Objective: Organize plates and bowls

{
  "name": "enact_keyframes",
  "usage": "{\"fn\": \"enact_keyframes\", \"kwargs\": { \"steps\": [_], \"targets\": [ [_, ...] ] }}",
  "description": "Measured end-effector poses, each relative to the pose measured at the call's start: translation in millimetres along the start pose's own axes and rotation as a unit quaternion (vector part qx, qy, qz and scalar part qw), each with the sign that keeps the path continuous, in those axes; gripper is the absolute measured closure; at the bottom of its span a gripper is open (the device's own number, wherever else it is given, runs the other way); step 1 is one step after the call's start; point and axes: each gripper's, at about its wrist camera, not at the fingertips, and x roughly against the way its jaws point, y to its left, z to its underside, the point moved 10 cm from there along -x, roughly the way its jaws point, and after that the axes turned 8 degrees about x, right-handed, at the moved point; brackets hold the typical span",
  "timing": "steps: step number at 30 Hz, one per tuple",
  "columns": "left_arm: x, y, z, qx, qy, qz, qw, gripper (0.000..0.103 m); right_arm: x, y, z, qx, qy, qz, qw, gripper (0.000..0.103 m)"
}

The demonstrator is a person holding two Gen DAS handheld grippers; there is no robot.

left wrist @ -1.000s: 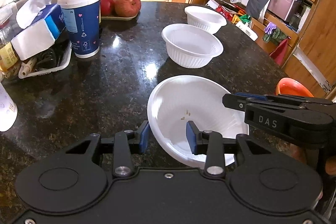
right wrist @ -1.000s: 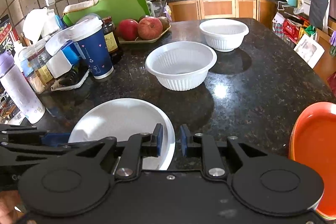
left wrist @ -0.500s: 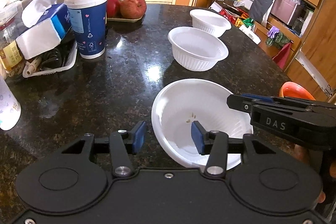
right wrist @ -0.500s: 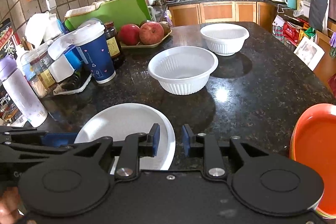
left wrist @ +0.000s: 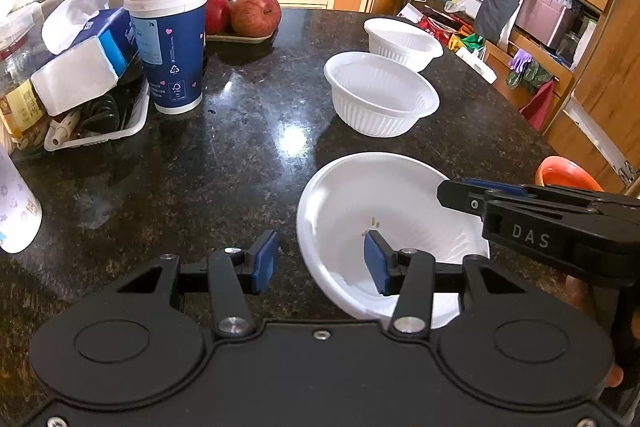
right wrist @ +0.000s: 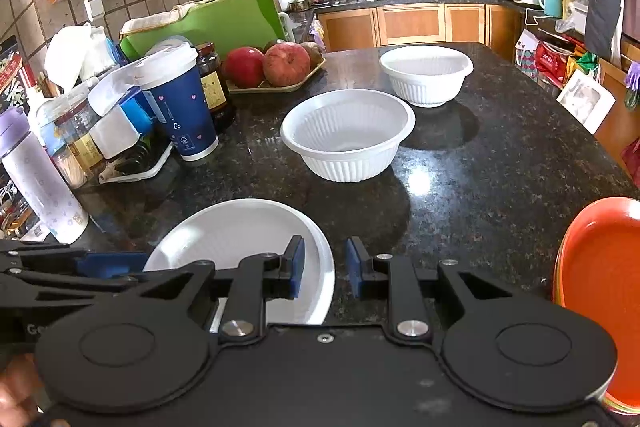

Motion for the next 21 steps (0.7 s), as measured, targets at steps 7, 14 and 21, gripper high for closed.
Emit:
{"fn": "enact_keyframes", "kwargs": {
  "steps": [7, 14, 21],
  "targets": [
    [-1, 6, -2, -0.002, 0.002, -0.002, 1.0, 0.048, 0, 1, -1, -0.005, 0.001, 0.008, 1.0, 0.078],
    [4, 5, -19, -0.017, -0.008, -0.002, 0.9998, 0.048, 7, -1, -16, -0.009, -0.008, 0.002, 1.0, 0.078],
    [9, -6, -47, -0.028, -0.028, 0.002, 0.9992, 0.048, 18, -24, -48, -0.002, -0.034, 0.014, 0.999, 0.073]
  ]
}}
